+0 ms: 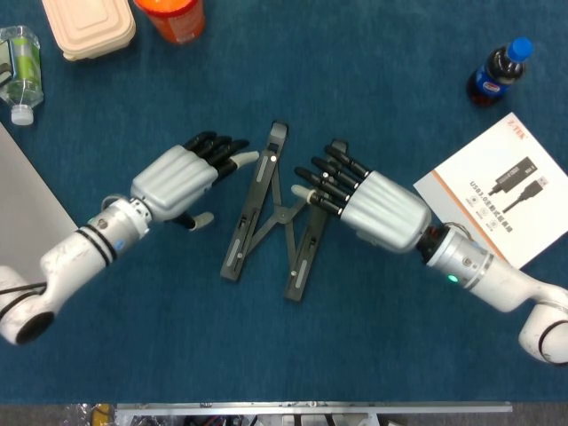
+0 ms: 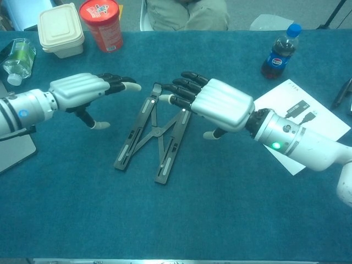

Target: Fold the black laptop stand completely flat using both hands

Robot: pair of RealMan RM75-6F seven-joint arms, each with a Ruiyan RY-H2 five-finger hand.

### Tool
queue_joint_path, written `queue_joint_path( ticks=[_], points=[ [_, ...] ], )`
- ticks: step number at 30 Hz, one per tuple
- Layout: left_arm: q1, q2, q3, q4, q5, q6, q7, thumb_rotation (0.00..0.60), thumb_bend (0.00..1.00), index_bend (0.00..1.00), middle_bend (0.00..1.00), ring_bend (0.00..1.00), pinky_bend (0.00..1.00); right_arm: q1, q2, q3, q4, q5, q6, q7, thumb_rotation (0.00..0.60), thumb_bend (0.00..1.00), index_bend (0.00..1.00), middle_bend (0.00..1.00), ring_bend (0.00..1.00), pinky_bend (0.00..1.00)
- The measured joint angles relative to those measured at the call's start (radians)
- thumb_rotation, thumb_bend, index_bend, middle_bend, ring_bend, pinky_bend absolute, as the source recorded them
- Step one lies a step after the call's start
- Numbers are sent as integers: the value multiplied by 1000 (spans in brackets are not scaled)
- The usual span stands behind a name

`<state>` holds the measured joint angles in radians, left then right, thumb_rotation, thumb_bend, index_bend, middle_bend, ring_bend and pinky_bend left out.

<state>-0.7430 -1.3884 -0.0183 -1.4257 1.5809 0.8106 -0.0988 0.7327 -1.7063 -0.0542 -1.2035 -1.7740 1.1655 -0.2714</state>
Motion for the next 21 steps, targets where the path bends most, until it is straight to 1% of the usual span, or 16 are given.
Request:
queue_joint_path(
  ticks=[7, 14, 21],
  points=[
    [-15, -64, -46, 24, -153, -48, 105, 600, 267, 0, 0, 0, 21, 11, -35, -8, 48, -35, 3, -2, 600, 50, 0, 0, 0, 0],
    [-17, -106, -60, 34, -256, -56, 219, 600, 267, 0, 0, 0, 7, 23, -71, 0, 97, -42, -4, -2, 600, 50, 0, 0, 0, 0],
    [-20, -119, -70, 13, -367, -66, 297, 600, 267, 0, 0, 0, 3, 33, -97, 2, 154, -50, 0, 15, 600, 49, 0, 0, 0, 0]
  ],
)
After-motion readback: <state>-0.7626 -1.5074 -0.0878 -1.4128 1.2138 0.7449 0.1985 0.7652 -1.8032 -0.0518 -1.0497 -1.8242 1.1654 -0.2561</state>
